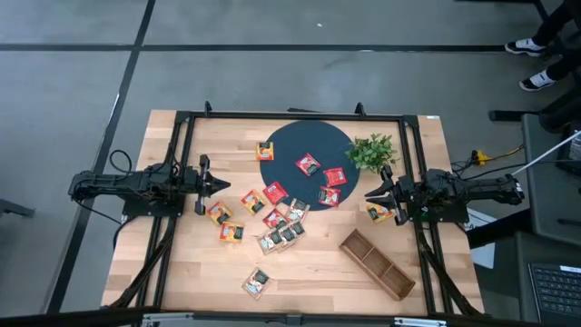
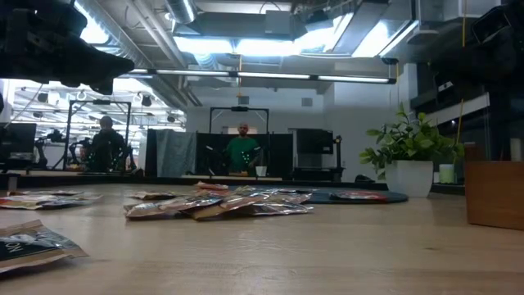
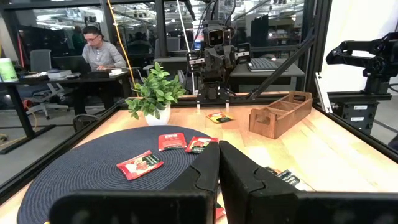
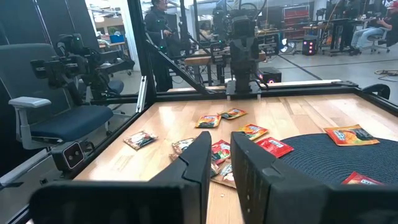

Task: Pick & Place Tea

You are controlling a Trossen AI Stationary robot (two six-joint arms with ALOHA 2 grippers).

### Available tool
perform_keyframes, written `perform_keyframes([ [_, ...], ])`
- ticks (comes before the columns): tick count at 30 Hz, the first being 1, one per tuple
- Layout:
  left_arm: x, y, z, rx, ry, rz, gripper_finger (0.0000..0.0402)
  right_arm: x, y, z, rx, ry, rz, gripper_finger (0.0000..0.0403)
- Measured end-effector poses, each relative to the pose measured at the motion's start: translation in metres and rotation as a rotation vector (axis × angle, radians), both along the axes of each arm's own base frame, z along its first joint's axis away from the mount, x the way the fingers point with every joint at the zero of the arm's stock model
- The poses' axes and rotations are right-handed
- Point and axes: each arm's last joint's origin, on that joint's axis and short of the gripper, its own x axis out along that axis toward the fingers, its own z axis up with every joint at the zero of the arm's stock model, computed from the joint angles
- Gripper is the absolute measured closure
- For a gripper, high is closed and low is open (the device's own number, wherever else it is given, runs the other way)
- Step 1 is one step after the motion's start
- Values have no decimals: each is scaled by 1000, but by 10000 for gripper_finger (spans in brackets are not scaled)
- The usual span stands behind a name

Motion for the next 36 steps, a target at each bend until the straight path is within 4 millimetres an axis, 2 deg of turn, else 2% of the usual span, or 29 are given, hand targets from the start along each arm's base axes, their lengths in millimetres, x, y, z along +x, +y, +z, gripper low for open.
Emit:
perform_keyframes([
  [12, 0, 0, 0, 0, 0, 0, 396, 0, 0, 0, 3, -1, 0, 338],
  [16, 0, 0, 0, 0, 0, 0, 394, 0, 0, 4, 134, -20, 6, 338],
  [20, 0, 0, 0, 0, 0, 0, 394, -2, 0, 17, 283, -130, 28, 338],
  [25, 0, 0, 0, 0, 0, 0, 395, -8, -1, 37, 338, -339, 68, 338],
  [31, 0, 0, 0, 0, 0, 0, 395, -15, 0, 49, 266, -485, 130, 338],
  [36, 0, 0, 0, 0, 0, 0, 395, -13, 2, 48, 144, -487, 138, 338],
])
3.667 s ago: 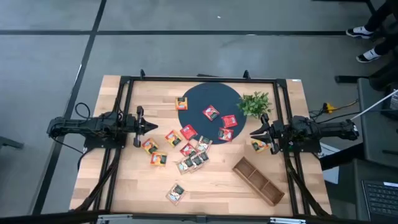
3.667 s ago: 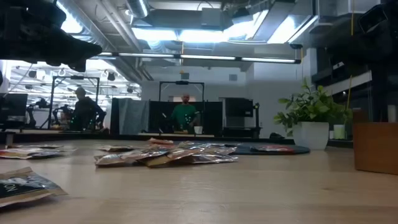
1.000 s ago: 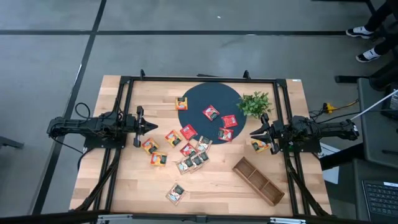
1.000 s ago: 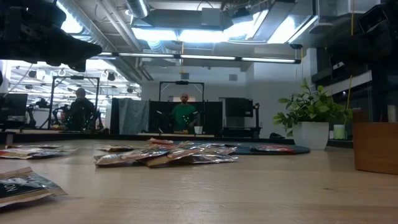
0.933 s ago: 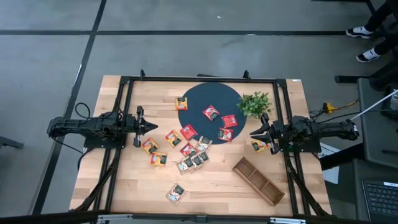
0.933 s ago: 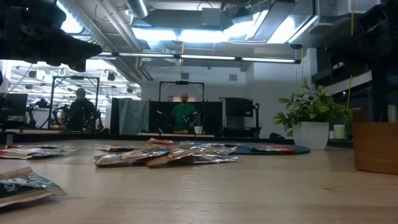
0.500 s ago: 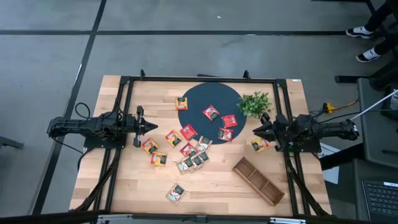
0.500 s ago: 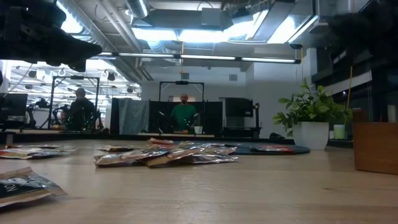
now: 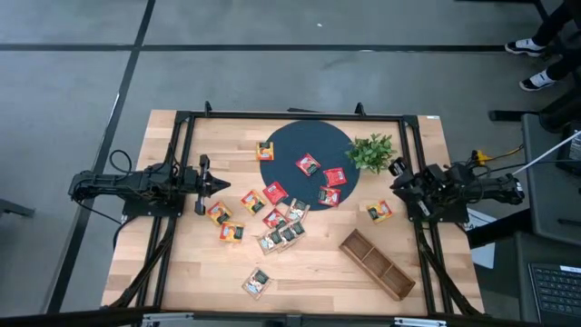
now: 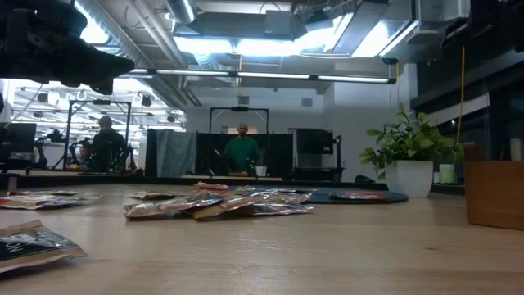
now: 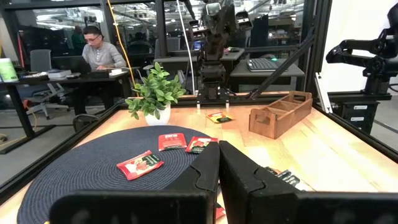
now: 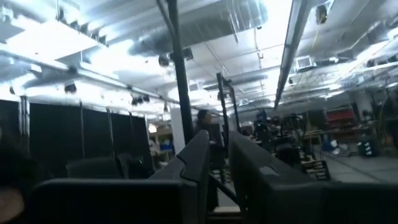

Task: Pick & Place Tea
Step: Put the brown tea bag into the middle section of the wooden organizer

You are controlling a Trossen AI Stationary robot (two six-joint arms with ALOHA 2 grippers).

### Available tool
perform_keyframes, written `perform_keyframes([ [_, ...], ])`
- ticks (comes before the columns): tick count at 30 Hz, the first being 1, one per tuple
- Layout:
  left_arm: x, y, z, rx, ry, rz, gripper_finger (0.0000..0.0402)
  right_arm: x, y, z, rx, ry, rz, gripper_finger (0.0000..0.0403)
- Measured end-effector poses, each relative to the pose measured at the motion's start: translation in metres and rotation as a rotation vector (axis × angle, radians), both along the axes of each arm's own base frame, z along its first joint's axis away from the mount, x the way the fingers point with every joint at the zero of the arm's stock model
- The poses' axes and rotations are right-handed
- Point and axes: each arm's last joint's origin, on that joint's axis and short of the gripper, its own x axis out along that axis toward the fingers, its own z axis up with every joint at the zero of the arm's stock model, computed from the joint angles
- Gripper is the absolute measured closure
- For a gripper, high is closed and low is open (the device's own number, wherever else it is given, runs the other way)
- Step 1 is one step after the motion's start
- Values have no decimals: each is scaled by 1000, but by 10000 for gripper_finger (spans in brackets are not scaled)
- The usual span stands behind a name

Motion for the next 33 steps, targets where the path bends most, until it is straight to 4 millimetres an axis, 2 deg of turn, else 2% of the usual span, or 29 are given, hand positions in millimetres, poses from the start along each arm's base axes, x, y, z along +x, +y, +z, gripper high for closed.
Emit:
perform_keyframes([
  [8, 0, 1, 3, -1, -29, 46, 395, 23, -1, 23, -41, 248, -128, 338],
  [16, -2, 2, 15, -7, -161, 76, 394, 67, 0, 52, -91, 413, -225, 338],
  [21, -2, 3, 15, -22, -163, 95, 394, 99, 1, 56, -130, 579, -275, 338],
  [26, -1, 5, 14, -163, -170, 163, 391, 133, 3, 63, -138, 665, -298, 338],
  [33, 7, 4, 12, -280, -52, 142, 389, 171, 6, 56, -190, 958, -304, 338],
])
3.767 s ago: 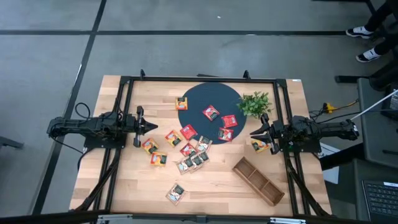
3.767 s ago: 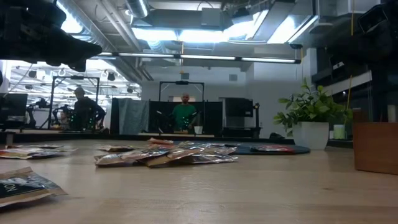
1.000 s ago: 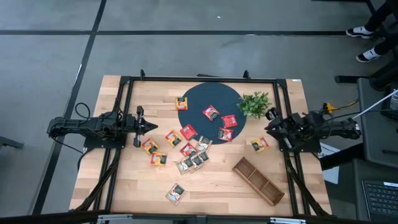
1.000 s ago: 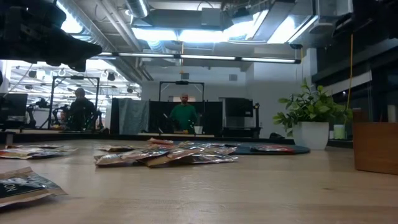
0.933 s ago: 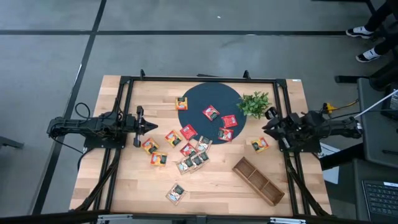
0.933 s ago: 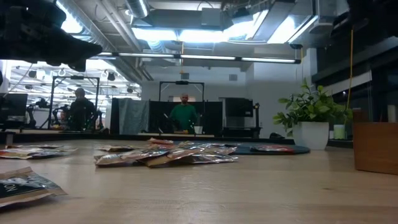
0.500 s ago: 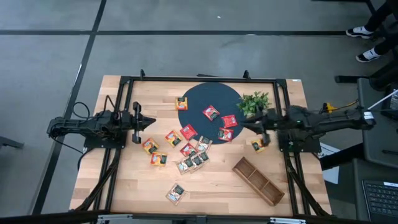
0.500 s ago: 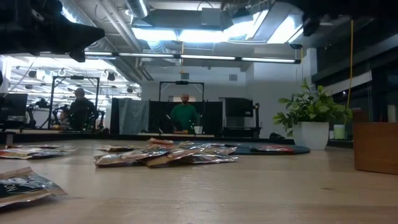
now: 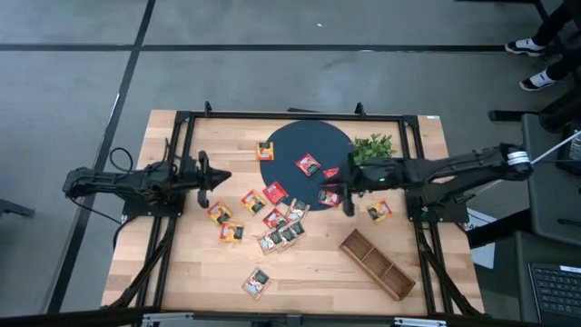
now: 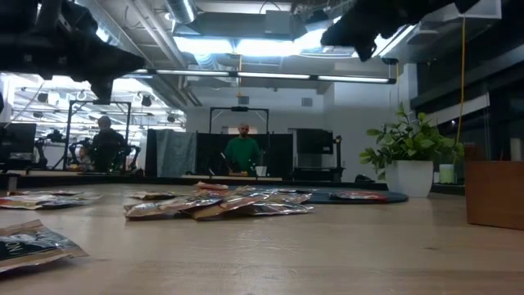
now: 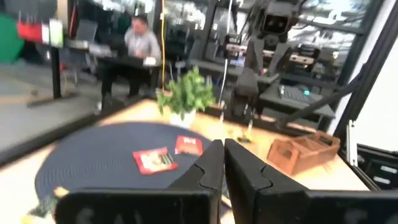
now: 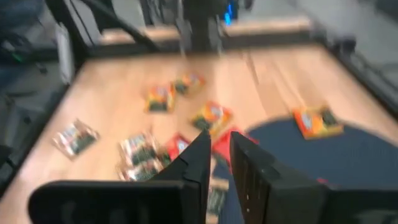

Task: Pick & Place Tea
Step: Put the brown tea bag into the middle section of the wooden organizer

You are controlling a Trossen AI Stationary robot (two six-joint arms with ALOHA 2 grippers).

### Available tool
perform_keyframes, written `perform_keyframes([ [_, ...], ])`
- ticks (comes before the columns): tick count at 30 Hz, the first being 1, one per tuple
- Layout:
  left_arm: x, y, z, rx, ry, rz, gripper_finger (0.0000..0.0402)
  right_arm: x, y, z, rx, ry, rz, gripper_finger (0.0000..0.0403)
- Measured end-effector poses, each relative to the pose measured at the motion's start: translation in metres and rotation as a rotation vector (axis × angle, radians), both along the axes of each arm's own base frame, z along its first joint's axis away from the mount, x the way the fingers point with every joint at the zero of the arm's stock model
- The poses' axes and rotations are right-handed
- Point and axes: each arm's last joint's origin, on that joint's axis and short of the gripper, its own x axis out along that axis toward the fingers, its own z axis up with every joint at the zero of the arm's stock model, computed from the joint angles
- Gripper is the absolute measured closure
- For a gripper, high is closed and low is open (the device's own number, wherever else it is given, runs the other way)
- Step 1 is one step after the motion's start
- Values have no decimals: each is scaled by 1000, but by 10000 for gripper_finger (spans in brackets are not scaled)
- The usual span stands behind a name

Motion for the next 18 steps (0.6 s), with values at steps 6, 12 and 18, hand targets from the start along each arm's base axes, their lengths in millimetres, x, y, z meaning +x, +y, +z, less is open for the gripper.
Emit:
perform_keyframes([
  [6, 19, -2, 9, -60, 170, -62, 389, 19, 2, -22, 73, 149, -46, 338],
  [12, 49, -6, 16, -1, 376, -208, 391, 30, 5, -42, 266, 233, -60, 338],
  [18, 82, -20, 14, 124, 540, -385, 398, 41, 10, -59, 550, 298, -116, 338],
])
